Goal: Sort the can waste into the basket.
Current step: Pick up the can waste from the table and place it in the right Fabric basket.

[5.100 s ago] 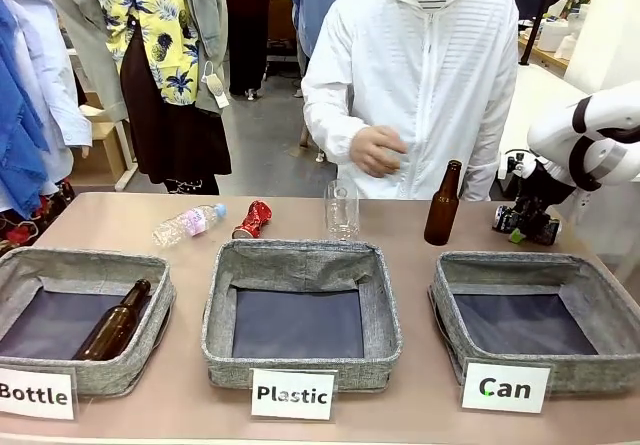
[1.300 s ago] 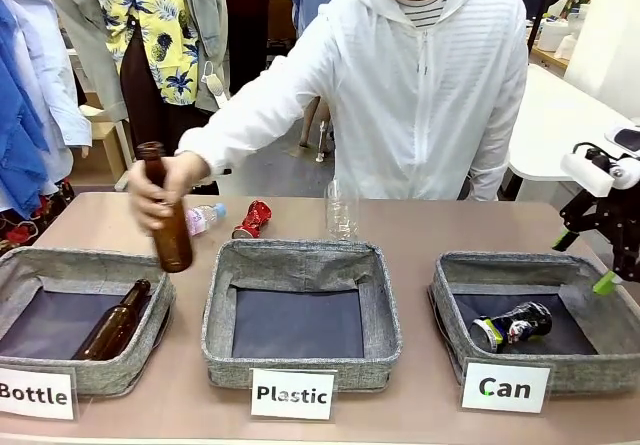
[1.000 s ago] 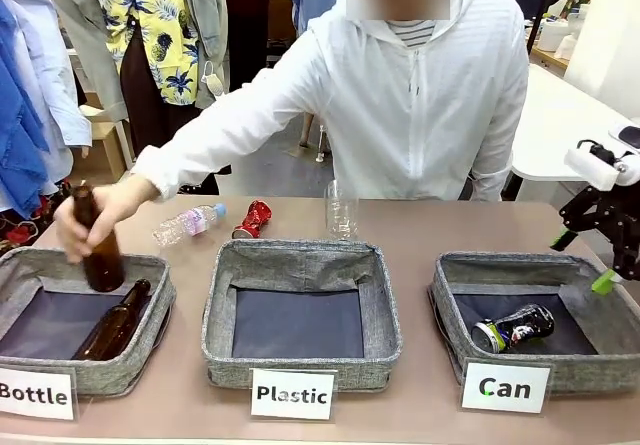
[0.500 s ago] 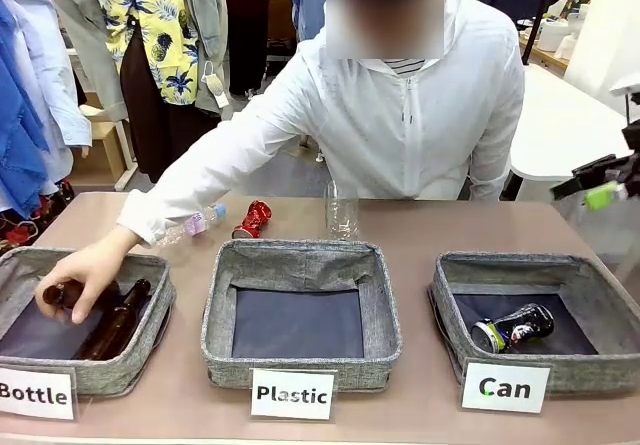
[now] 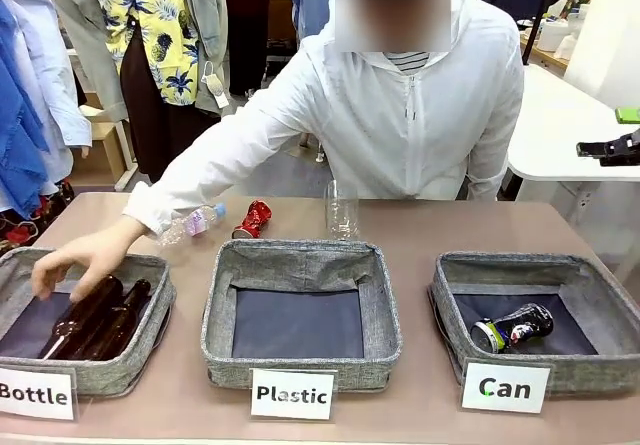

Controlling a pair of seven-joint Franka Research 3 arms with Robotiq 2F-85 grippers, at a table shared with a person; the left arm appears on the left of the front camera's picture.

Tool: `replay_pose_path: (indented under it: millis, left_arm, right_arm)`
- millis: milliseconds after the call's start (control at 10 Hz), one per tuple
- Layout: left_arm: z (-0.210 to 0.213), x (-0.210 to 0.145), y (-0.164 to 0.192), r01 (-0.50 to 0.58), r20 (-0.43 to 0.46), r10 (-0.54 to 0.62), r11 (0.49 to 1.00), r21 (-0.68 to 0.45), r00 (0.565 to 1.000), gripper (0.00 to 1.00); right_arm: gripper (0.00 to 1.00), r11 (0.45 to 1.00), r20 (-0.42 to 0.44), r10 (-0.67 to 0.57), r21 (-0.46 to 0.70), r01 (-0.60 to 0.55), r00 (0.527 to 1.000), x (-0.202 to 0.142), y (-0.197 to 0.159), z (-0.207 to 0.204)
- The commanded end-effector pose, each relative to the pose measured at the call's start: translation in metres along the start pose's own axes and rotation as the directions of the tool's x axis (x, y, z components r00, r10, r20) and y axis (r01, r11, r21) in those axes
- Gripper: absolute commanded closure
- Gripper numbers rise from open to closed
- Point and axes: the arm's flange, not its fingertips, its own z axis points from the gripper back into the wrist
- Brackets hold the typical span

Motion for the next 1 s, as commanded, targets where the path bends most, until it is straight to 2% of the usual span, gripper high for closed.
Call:
replay_pose_path:
  millis: [0,200,300,400,600,800,900]
  left_arm:
    - [-0.022,0.001,-0.008,-0.023,-0.010,0.023,0.999,0.040,1.000,0.00]
    - [-0.082,0.008,-0.009,0.015,-0.125,0.001,0.992,0.129,0.992,0.00]
    - [-0.117,0.015,-0.009,0.033,-0.213,-0.008,0.993,0.112,0.977,0.00]
    - [-0.157,0.017,-0.007,0.052,-0.320,-0.010,0.991,0.124,0.947,0.00]
    - [-0.227,0.028,0.019,-0.012,-0.499,0.080,0.990,0.138,0.863,0.00]
    - [-0.253,0.032,0.044,-0.109,-0.550,0.176,0.982,0.152,0.816,0.00]
    - [-0.258,0.029,0.050,-0.126,-0.498,0.235,0.962,0.242,0.835,0.00]
  right_arm:
    - [0.00,0.992,-0.126,0.121,-0.022,-0.125,0.985,-0.003,0.008,-0.010]
    - [0.00,0.992,-0.126,0.121,-0.022,-0.125,0.985,-0.003,0.008,-0.010]
    - [0.00,0.992,-0.126,0.121,-0.022,-0.125,0.985,-0.003,0.008,-0.010]
    - [0.00,0.992,-0.126,0.121,-0.022,-0.125,0.985,-0.003,0.008,-0.010]
    - [0.00,0.992,-0.126,0.121,-0.022,-0.125,0.985,-0.003,0.008,-0.010]
    - [0.00,0.992,-0.126,0.121,-0.022,-0.125,0.985,-0.003,0.008,-0.010]
    - [0.00,0.992,-0.126,0.121,-0.022,-0.125,0.985,-0.003,0.008,-0.010]
